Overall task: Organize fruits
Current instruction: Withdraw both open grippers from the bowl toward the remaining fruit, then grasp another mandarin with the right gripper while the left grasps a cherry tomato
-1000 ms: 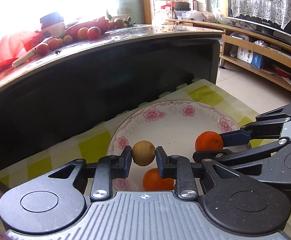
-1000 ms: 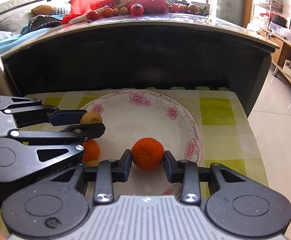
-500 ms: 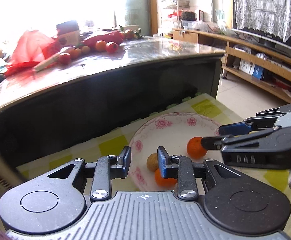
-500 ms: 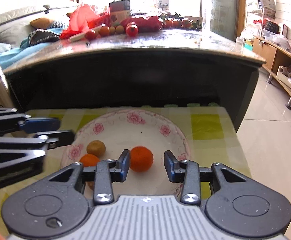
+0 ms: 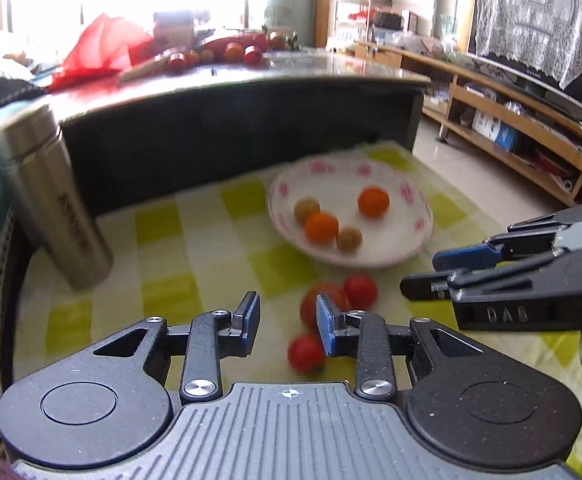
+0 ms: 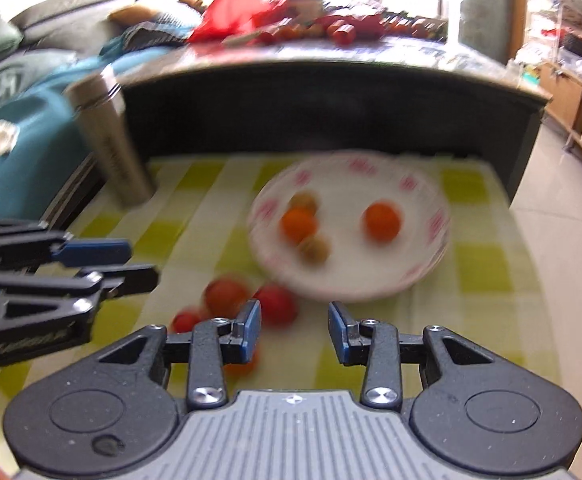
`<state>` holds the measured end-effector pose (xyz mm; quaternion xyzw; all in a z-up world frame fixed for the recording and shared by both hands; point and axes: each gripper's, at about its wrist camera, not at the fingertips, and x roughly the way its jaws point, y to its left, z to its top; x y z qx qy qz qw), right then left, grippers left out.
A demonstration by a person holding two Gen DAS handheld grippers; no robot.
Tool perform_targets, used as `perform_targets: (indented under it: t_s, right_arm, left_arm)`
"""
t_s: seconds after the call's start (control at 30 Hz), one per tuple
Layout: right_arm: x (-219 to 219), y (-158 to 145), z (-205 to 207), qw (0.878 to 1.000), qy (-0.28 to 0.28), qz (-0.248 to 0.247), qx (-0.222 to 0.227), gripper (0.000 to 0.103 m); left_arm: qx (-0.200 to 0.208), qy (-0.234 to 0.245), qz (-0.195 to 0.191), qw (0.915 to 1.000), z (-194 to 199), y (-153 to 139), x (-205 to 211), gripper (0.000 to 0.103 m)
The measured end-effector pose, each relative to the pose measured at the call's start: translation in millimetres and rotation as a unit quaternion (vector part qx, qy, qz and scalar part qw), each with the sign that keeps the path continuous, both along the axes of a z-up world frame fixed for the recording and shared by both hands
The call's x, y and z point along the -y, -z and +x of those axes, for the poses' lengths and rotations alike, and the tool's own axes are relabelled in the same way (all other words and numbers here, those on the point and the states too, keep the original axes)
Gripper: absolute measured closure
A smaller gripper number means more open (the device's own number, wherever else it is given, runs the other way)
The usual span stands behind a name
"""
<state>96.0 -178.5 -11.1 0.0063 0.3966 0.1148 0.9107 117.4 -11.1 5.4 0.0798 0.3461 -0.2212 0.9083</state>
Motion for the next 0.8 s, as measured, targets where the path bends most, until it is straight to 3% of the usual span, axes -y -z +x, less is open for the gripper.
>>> perform_targets:
  t_s: [0.17, 0.4, 0.6, 0.7, 0.8]
  right_arm:
    - [-21, 12, -11, 0.999, -0.032, -0.023, -0.011, 0.061]
    - [-37, 33, -1, 0.996, -0.076, -0.036, -0.013, 0.061]
    - [-39, 48, 14, 0.996, -0.075, -0.028, -0.026, 0.061]
    - [-37, 49, 14, 0.996, -0.075, -0.027, -0.026, 0.068]
    - [-35, 46, 12, 0.996, -0.068, -0.041, -0.028, 0.068]
  left_arm:
    - [-0.017, 0.006, -0.009, 0.9998, -7, 12, -6, 0.060]
    - [-0.017, 0.040, 0.020, 0.9988, -9, 26, -6, 0.059]
    - [-0.024, 0.043, 0.016, 0.9987, -3, 33, -6, 0.058]
    - [-0.031, 0.042, 0.016, 0.9985, 2, 40, -4, 0.059]
    - [-0.035, 0.043, 0.016, 0.9983, 6, 45, 0, 0.059]
